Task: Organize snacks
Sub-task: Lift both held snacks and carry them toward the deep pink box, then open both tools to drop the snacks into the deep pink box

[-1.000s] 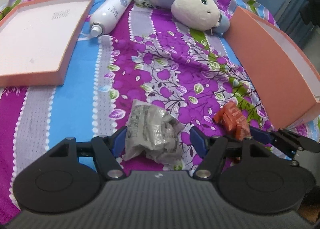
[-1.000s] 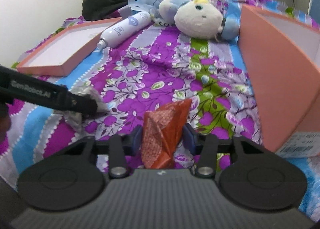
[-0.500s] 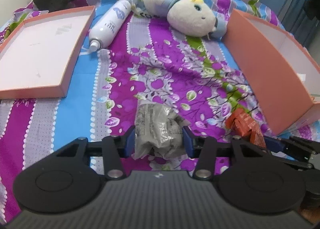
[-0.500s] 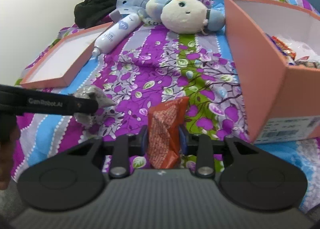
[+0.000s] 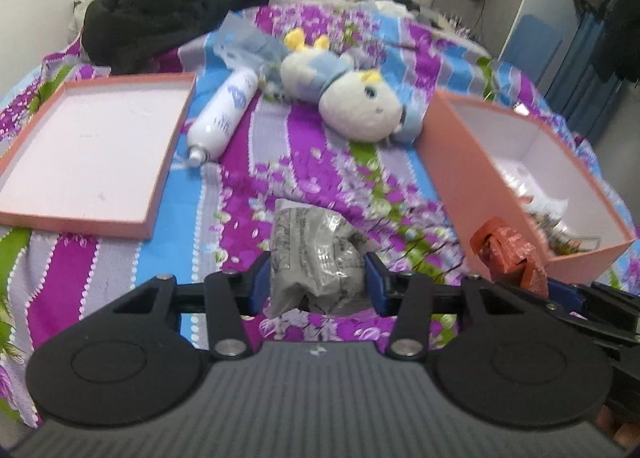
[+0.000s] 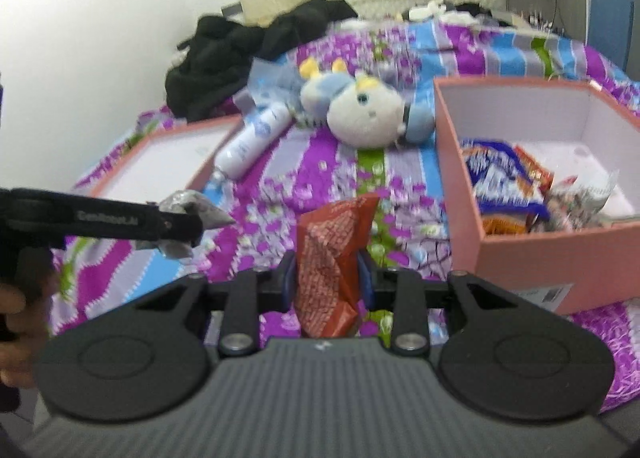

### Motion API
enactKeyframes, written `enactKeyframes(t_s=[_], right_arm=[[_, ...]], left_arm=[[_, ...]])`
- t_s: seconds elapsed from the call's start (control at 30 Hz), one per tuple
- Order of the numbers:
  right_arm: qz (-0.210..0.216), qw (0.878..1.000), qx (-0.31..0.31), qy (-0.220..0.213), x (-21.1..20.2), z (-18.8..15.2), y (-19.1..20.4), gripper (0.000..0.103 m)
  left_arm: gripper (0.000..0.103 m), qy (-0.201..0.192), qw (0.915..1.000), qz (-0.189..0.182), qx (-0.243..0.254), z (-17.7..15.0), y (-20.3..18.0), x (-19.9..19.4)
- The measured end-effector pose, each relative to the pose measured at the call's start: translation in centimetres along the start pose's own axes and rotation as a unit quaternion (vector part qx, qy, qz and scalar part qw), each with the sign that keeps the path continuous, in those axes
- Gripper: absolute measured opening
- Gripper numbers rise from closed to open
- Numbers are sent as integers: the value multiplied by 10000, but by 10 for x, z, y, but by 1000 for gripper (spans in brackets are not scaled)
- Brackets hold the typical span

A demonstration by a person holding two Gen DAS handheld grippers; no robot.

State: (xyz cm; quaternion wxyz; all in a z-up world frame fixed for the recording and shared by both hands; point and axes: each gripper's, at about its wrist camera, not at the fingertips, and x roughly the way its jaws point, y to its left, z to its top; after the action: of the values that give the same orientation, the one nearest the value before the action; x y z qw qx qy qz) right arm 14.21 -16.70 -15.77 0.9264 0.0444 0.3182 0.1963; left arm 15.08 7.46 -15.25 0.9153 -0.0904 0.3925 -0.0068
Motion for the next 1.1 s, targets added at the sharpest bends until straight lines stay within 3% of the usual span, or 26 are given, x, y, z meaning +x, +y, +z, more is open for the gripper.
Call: enactKeyframes(t_s=[0.33, 0.6, 0.8, 1.1], right_arm=[[-57, 9979, 12, -642, -56, 36, -2, 34], [-340, 9940, 25, -1040, -86, 64, -30, 34], [-685, 9907, 244, -1150, -86, 81, -76, 34], [-1180, 9869, 668, -873, -40, 92, -153, 34]], left_arm=[[54, -453, 9983, -358, -65, 23, -26, -54], [54, -725, 9945, -748, 99, 59, -67, -70], [54, -709, 9912, -1067, 347, 92, -112, -51], [54, -364, 9847, -1495, 816, 141, -184, 30]])
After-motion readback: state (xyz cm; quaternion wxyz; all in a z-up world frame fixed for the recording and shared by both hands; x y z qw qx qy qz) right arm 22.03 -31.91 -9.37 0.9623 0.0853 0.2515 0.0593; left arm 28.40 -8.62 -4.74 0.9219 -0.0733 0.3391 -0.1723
